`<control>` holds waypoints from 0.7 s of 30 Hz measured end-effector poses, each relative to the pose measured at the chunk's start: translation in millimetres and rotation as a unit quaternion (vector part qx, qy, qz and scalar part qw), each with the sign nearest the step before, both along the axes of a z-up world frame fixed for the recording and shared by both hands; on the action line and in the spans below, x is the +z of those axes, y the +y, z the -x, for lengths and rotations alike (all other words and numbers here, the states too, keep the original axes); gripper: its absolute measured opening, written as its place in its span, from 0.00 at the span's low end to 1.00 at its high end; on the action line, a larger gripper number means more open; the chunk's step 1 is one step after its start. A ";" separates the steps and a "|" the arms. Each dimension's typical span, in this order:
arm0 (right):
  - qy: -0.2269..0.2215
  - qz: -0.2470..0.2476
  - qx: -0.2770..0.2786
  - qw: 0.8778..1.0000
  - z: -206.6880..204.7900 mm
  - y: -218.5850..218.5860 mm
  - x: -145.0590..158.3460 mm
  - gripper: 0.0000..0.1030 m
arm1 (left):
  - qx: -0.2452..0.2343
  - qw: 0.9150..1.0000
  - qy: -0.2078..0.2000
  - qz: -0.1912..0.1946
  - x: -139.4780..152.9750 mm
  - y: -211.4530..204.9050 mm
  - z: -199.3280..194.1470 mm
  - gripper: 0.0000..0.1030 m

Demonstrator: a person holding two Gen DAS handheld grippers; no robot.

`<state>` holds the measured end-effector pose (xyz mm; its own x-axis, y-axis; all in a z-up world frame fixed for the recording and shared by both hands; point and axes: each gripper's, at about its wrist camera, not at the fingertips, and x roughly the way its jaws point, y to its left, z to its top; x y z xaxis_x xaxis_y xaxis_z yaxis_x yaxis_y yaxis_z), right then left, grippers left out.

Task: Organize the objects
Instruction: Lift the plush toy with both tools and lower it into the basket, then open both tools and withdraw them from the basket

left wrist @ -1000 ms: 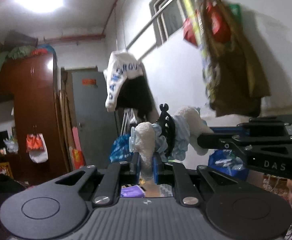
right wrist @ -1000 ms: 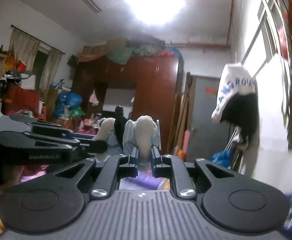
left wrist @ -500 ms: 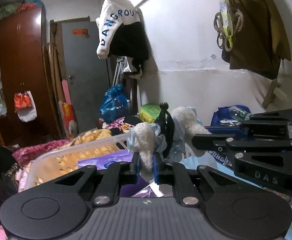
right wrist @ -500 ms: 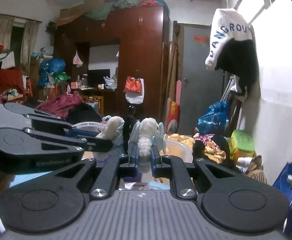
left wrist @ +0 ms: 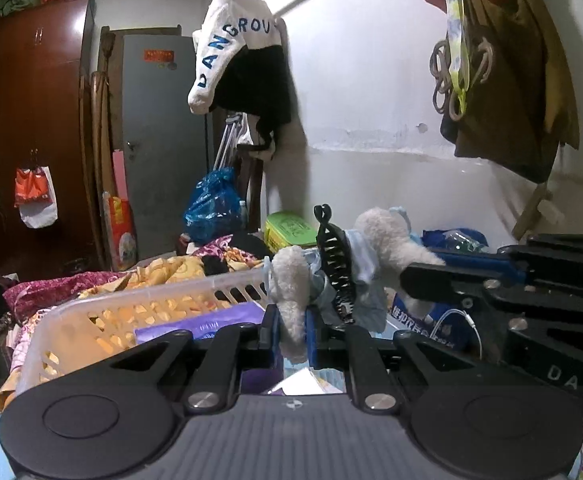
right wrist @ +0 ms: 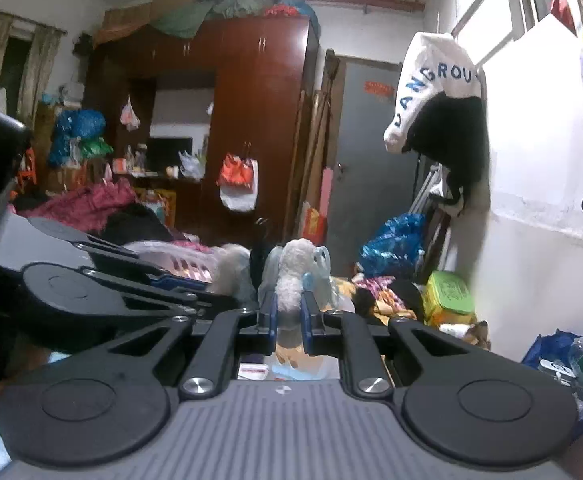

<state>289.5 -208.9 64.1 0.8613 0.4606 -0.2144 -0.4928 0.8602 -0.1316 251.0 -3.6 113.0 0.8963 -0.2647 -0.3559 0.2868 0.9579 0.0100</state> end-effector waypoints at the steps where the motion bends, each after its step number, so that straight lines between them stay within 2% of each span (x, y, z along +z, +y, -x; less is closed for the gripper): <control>1: -0.005 -0.004 0.001 1.000 1.6 -1.2 2.7 0.14 | 0.001 1.000 0.001 0.000 0.4 0.1 -0.4 0.16; 5: -0.021 0.003 -0.002 1.000 2.7 5.3 8.0 0.14 | 0.018 0.999 0.032 -0.025 -7.9 -0.5 -15.0 0.16; 8: -0.003 0.024 -0.005 1.000 -11.9 16.0 0.3 0.14 | 0.027 0.998 0.052 -0.018 -13.6 9.0 -21.8 0.17; 9: 0.011 0.029 -0.001 1.000 -18.3 18.9 -4.0 0.14 | 0.031 0.998 0.053 -0.012 -14.8 13.3 -21.9 0.20; 11: 0.035 0.024 0.013 0.999 -27.1 20.7 -10.9 0.15 | 0.040 0.998 0.050 -0.005 -15.3 20.6 -21.0 0.42; 12: 0.044 0.019 0.024 0.999 -29.8 20.8 -12.9 0.16 | 0.046 0.998 0.043 -0.003 -13.7 23.9 -19.4 0.47; 13: 0.052 0.009 0.031 0.998 -32.1 19.8 -13.5 0.24 | 0.054 0.998 0.034 -0.002 -11.7 26.7 -16.8 0.53; 14: 0.061 -0.006 0.040 0.997 -34.9 18.0 -13.1 0.37 | 0.062 0.998 0.027 0.000 -9.6 29.0 -13.1 0.61; 15: 0.067 -0.019 0.046 0.997 -36.5 15.1 -11.6 0.43 | 0.072 0.997 0.019 0.002 -7.5 31.9 -9.1 0.66; 17: 0.068 -0.040 0.045 0.996 -37.2 9.3 -9.2 0.61 | 0.088 0.996 0.007 0.007 -3.2 37.6 -3.5 0.85; 18: 0.066 -0.045 0.044 0.996 -37.2 7.3 -7.4 0.65 | 0.092 0.996 -0.001 0.014 -1.4 41.9 0.4 0.86; 20: 0.069 -0.052 0.042 0.995 -36.8 3.2 -6.1 0.82 | 0.107 0.994 -0.007 0.024 2.9 47.6 5.2 0.86; 21: 0.068 -0.056 0.042 0.995 -36.5 0.9 -5.7 0.86 | 0.115 0.993 -0.013 0.028 4.7 51.6 11.5 0.86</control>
<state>326.0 -208.0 58.4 0.7857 0.5570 -0.2690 -0.5697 0.8211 0.0361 239.5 48.1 117.6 0.9437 -0.0707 -0.3230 0.0608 0.9973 -0.0406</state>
